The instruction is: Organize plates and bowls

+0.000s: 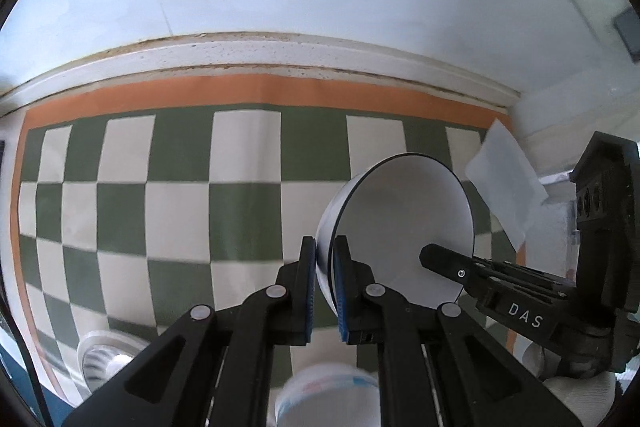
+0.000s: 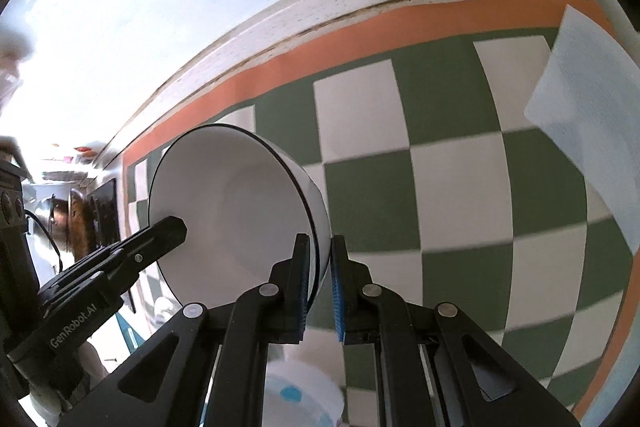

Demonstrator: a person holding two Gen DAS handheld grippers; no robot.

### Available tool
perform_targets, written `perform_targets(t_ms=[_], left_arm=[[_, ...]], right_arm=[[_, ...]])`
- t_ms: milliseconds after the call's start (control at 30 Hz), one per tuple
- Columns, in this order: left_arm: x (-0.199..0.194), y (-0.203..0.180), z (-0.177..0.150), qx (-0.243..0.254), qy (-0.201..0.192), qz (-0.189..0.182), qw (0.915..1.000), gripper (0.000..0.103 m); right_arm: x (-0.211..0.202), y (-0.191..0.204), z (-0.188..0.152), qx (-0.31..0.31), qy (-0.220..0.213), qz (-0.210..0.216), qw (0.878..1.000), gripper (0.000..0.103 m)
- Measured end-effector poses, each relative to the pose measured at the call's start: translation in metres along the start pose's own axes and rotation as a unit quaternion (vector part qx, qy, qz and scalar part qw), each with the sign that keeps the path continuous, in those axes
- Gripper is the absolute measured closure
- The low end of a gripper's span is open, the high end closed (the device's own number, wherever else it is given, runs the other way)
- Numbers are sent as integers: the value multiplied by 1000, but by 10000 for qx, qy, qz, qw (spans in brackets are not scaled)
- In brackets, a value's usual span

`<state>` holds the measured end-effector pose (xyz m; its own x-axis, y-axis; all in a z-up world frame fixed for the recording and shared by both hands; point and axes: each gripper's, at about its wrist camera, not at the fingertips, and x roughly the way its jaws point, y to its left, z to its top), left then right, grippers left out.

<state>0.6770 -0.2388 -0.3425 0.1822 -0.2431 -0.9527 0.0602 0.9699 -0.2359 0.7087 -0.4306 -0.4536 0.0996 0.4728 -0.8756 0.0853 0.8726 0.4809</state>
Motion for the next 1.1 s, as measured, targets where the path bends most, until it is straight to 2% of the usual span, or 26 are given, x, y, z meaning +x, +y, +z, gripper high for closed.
perform_targets(t_ms=[433,667,800,1100], left_arm=[[-50,-3,-88,412,-28,-96,9991,96],[-51,3,-122,387,118,-169,9990,96],[-42,6,-135,334,263,-137,9990,96],[-26,10,-151,278,445,-43,9986,96]], right_arm=[[-58,14,-114,-72,-288,-49,9995,91],[-57,9,-167,17,-223,-32,9997,91],[-46,5,-183,51,-111,-61,9999,91],[-25,-6,-197,86,115,-99,9998,90]])
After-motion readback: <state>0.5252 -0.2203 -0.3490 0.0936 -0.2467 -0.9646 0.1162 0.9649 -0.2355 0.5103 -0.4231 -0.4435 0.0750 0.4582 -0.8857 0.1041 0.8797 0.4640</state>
